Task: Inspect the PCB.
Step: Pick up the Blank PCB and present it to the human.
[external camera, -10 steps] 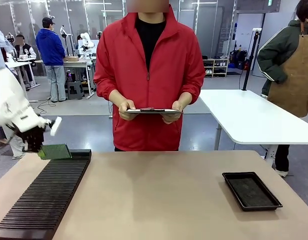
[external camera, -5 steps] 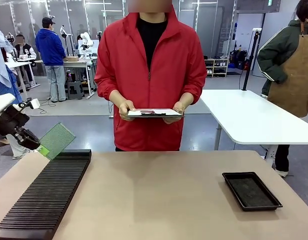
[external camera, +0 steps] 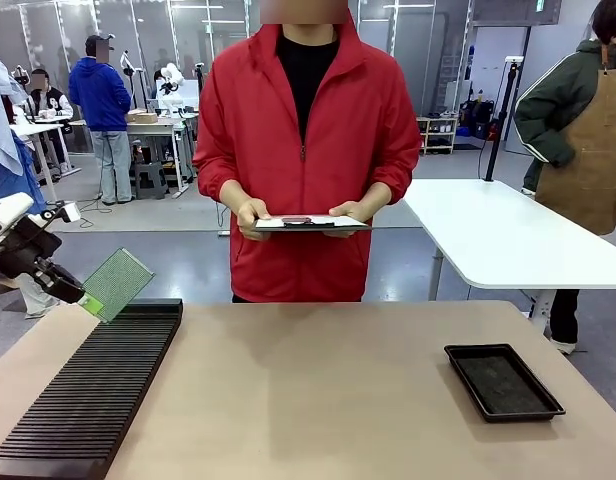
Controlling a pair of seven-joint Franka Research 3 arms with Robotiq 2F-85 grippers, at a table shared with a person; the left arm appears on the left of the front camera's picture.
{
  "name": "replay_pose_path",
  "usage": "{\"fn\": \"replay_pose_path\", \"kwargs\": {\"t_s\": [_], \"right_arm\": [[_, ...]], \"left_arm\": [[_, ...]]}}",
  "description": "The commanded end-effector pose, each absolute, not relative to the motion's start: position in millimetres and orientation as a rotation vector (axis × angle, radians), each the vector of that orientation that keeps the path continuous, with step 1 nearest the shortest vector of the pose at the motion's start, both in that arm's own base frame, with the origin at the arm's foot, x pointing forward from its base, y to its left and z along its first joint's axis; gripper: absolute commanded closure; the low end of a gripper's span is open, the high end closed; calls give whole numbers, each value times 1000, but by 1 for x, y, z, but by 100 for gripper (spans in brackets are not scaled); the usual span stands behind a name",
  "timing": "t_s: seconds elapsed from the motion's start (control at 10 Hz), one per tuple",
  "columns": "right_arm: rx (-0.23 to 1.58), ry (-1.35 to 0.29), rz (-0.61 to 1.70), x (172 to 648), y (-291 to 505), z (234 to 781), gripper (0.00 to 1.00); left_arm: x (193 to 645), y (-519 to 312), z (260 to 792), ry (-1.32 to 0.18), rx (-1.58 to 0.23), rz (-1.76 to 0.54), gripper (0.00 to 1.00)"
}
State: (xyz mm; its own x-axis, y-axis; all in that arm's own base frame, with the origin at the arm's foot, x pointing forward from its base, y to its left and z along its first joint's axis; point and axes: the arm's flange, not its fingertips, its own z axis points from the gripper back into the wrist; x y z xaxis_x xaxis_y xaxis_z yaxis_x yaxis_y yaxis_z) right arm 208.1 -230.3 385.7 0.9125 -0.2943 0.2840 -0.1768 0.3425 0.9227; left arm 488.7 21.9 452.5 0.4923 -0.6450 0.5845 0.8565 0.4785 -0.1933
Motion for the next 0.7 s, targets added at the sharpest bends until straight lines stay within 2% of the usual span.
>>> {"fn": "replay_pose_path", "kwargs": {"t_s": [0.0,0.1,0.2,0.4,0.6], "right_arm": [[1240,-466,-67,207,-231,387,0],[1240,-466,-67,207,-231,387,0],[1240,-466,-67,207,-231,387,0],[1240,-466,-67,207,-231,387,0],[1240,-466,-67,207,-231,387,0]], "left_arm": [[489,22,451,-471,-506,-957,97],[505,22,458,-466,-696,-828,97],[526,17,462,-385,-976,-769,97],[563,-3,461,-269,-1276,-577,97],[603,-21,452,-185,-1446,-301,97]]}}
